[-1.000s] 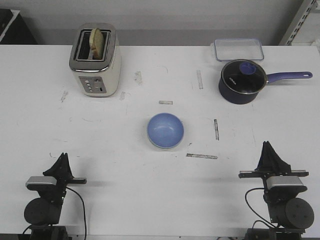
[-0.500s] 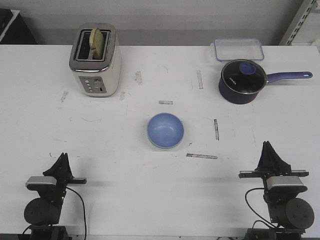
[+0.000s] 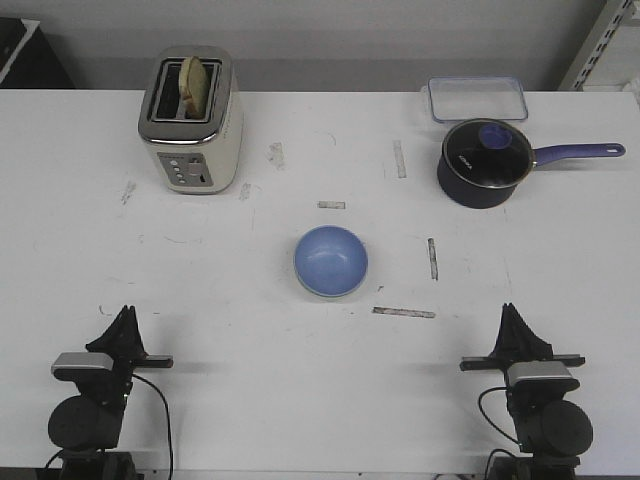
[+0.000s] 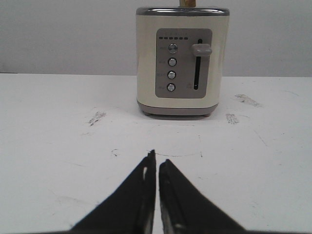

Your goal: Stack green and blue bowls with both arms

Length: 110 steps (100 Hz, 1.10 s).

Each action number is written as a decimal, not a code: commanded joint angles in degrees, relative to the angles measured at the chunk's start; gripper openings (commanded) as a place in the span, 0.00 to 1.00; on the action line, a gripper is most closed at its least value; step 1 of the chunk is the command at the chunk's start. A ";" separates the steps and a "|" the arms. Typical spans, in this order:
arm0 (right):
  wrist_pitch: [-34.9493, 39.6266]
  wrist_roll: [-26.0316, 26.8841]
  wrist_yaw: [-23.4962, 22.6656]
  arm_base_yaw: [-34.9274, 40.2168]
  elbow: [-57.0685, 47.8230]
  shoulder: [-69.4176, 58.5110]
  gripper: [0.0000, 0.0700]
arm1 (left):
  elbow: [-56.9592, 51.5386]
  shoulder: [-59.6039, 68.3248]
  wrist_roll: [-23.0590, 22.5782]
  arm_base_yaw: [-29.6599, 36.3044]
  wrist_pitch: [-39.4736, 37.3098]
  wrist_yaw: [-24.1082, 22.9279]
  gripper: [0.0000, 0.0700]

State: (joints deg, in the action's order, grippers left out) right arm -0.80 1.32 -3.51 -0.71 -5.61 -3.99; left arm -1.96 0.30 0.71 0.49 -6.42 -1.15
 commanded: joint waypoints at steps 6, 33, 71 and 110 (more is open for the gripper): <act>-0.90 0.42 0.52 0.11 2.29 3.04 0.01 | 1.22 -0.11 -0.52 -0.11 -0.76 0.07 0.00; -2.67 0.39 0.70 0.13 4.90 3.91 0.01 | 1.22 -0.11 -0.52 -0.11 -0.76 0.07 0.00; -3.41 0.37 0.52 0.15 4.90 3.91 0.01 | 1.22 -0.11 -0.52 -0.11 -0.76 0.07 0.00; -3.41 0.37 0.52 0.15 4.90 3.91 0.01 | 1.22 -0.11 -0.52 -0.11 -0.79 0.07 0.00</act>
State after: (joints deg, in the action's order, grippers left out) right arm -3.46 1.34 -3.01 -0.58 -0.86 -0.10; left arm -1.96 0.30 0.69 0.49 -6.42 -1.15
